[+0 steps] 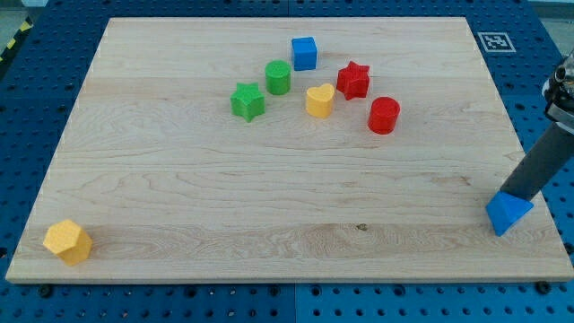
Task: Move the green star to the yellow heart
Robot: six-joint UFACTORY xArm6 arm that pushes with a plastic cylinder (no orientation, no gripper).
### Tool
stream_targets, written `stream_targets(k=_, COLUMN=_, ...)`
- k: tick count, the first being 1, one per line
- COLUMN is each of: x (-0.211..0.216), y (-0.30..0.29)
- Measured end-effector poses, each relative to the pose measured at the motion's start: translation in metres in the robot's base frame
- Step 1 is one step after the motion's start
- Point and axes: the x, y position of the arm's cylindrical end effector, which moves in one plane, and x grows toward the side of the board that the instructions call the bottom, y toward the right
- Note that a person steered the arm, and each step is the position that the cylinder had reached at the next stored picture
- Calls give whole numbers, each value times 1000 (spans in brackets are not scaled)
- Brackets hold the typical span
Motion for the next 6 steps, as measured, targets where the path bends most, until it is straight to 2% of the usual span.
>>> stream_targets(k=1, x=-23, y=-39)
stream_targets(k=3, x=-92, y=-163)
stream_targets(k=4, x=-100, y=-230)
stream_targets(k=5, x=-84, y=-296)
stream_targets(k=6, x=-105, y=-376)
